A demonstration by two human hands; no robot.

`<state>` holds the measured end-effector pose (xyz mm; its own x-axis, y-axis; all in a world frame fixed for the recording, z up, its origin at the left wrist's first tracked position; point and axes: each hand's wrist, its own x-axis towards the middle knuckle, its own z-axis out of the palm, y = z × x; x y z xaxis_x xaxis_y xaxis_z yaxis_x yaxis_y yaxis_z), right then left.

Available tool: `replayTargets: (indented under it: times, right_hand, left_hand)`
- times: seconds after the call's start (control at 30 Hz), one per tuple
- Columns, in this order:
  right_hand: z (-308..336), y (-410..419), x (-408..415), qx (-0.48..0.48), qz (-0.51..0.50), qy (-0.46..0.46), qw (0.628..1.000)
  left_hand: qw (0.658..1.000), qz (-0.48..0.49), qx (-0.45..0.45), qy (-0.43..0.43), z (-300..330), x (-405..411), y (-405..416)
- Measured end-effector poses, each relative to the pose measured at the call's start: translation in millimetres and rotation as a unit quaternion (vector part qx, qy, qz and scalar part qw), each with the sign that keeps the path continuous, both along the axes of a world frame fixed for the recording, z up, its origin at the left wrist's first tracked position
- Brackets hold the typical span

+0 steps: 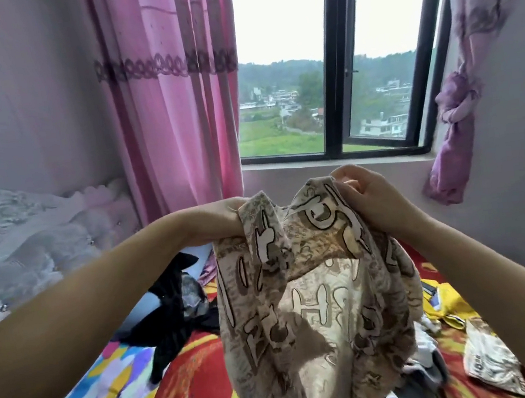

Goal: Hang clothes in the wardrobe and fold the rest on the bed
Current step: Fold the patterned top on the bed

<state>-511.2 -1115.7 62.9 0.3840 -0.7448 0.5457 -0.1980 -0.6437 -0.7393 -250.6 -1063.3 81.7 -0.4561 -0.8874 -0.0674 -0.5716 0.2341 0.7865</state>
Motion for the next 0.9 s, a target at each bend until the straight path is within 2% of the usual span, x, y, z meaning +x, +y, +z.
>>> replayTargets:
  times: [0.1,0.2,0.27,0.37,0.5,0.57,0.6,0.7,0.73,0.8,0.9]
  right_hand:
    - [4.0,1.4,1.3,-0.008,-0.002,-0.014,1.000]
    - [8.6,0.8,4.5,0.022,0.011,-0.046,0.999]
    - [12.2,1.7,8.2,0.032,0.021,-0.058,0.998]
    - [15.9,2.9,15.2,0.025,0.007,-0.040,0.999]
    - [20.0,-1.4,15.7,0.004,-0.038,-0.015,0.999]
    - [19.6,-3.4,12.2,0.002,-0.039,-0.009,0.999]
    - [19.1,-4.1,11.1,-0.001,-0.036,-0.007,0.999]
    - [16.1,-4.0,13.6,-0.042,-0.048,0.018,0.998]
    - [14.2,-5.6,15.1,-0.080,-0.067,0.045,0.994]
    - [8.9,-5.9,17.1,-0.175,-0.123,0.128,0.968]
    - [3.9,-5.1,15.8,-0.213,-0.122,0.144,0.959]
  left_hand:
    - [0.999,-0.030,-0.020,0.027,-1.4,3.3,4.6]
    - [0.991,-0.117,0.043,0.049,-2.4,4.1,6.0]
    - [0.989,-0.140,0.042,0.021,-2.2,-1.7,8.8]
    - [0.995,-0.102,-0.019,0.005,-7.2,-10.2,7.0]
    - [0.992,-0.024,-0.076,0.101,-13.1,-11.8,3.9]
    - [0.987,0.016,-0.111,0.111,-16.0,-11.9,2.9]
    - [0.988,0.027,-0.096,0.119,-18.1,-11.5,1.4]
    - [0.983,0.022,0.036,0.180,-27.5,-11.5,-3.0]
    - [0.983,0.032,0.039,0.177,-31.0,-12.5,-2.4]
    - [0.986,0.069,-0.021,0.150,-34.9,-9.6,-2.9]
    - [0.981,0.102,-0.134,0.100,-30.6,0.7,-3.8]
